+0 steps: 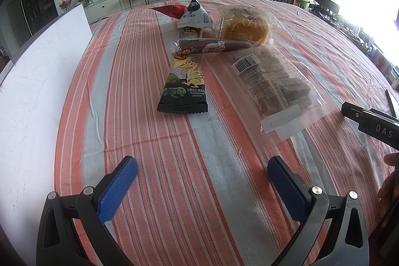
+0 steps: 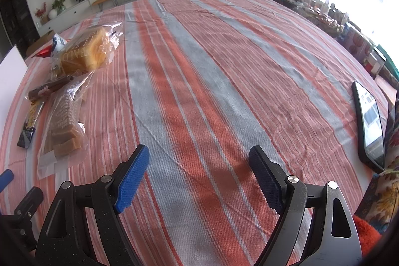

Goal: Organize snacks
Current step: 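Move both tools back over the tablecloth toward the snack pile, then close the left gripper on the Astavt candy packet and lift it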

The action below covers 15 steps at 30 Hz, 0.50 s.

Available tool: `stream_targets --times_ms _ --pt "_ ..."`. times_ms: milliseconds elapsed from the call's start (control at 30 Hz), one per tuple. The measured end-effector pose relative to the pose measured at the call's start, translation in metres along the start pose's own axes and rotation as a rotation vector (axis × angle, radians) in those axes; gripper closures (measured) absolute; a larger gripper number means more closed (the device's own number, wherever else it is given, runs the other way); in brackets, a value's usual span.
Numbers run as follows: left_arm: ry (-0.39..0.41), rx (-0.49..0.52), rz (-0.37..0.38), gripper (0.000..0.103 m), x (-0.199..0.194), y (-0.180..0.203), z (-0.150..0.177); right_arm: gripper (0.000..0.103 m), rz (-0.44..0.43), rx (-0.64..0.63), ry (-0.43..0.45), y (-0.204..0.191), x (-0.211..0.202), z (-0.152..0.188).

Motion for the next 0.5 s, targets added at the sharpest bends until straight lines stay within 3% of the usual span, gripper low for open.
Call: stream_targets --times_ms 300,400,500 --pt "-0.036 0.023 0.033 0.0 -0.003 0.001 0.001 0.018 0.0 0.0 0.001 0.0 0.0 0.0" --pt "-0.076 -0.051 0.114 0.001 -0.011 -0.006 -0.008 0.018 0.0 0.001 0.001 0.0 0.0 0.001" --pt "-0.033 -0.14 0.132 0.001 -0.026 -0.022 -0.034 0.018 -0.001 0.0 0.001 0.0 0.0 0.001"
Point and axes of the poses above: each gripper's, at about its wrist camera, not at the fingertips, and x roughly the way its jaws point, y to its right, z to its underside, the point moved 5 cm from there along x, roughly the way its jaws point, and after that the axes turned 4 degrees about -y, right-handed, at the moved point
